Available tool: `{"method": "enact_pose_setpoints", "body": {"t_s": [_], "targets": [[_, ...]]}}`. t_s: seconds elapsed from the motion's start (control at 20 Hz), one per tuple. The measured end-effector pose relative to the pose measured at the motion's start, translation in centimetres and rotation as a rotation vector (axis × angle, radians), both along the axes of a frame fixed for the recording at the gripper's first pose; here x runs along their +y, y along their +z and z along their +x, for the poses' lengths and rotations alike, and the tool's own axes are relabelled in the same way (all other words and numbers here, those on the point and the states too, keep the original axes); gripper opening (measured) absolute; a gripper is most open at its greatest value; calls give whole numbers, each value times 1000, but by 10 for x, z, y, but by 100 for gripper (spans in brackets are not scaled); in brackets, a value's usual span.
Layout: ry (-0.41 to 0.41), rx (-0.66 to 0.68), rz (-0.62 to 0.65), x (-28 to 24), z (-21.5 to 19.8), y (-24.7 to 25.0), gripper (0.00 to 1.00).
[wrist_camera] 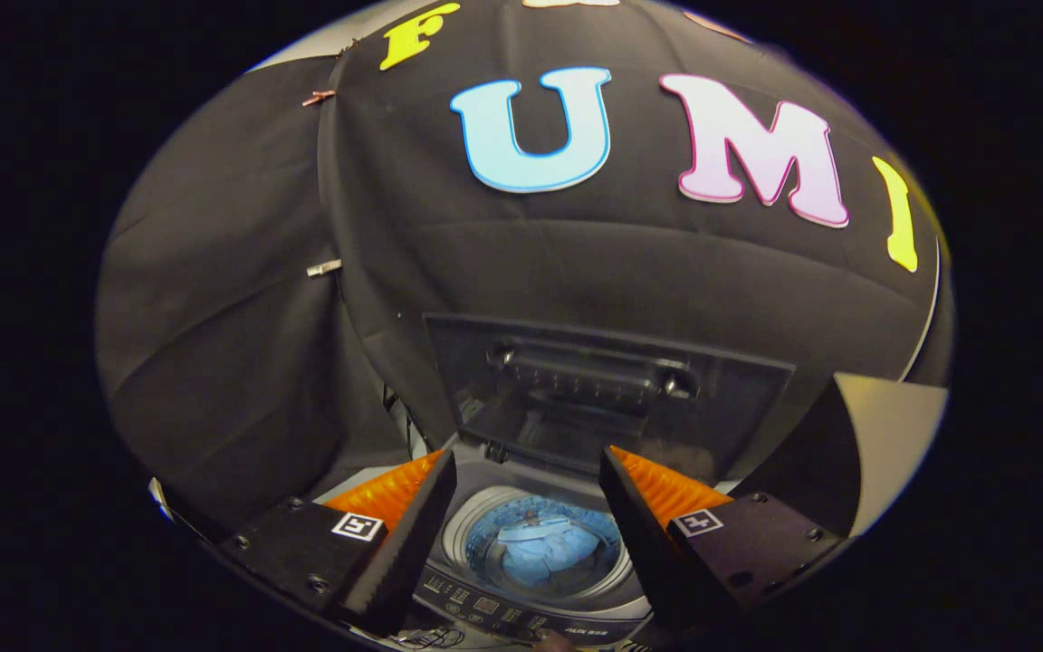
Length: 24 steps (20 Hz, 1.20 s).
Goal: Put the clothes into the washing machine and then close the washing machine lid.
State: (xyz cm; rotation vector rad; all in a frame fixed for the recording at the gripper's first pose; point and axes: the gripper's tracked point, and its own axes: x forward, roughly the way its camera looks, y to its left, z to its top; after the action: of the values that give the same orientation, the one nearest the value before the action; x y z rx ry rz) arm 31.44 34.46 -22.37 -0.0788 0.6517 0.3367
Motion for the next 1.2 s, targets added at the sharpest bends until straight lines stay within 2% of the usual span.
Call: {"method": "enact_pose_setpoints", "body": {"t_s": [0.3,0.5,0.9,1.2], "targets": [[-44,-54,6,-16,42,35,100],[-80,-62,18,-27,82,40,100],[-127,-44,-11,-45,148,10,100],[-190,51,-16,-61,159,-31,100]]}}
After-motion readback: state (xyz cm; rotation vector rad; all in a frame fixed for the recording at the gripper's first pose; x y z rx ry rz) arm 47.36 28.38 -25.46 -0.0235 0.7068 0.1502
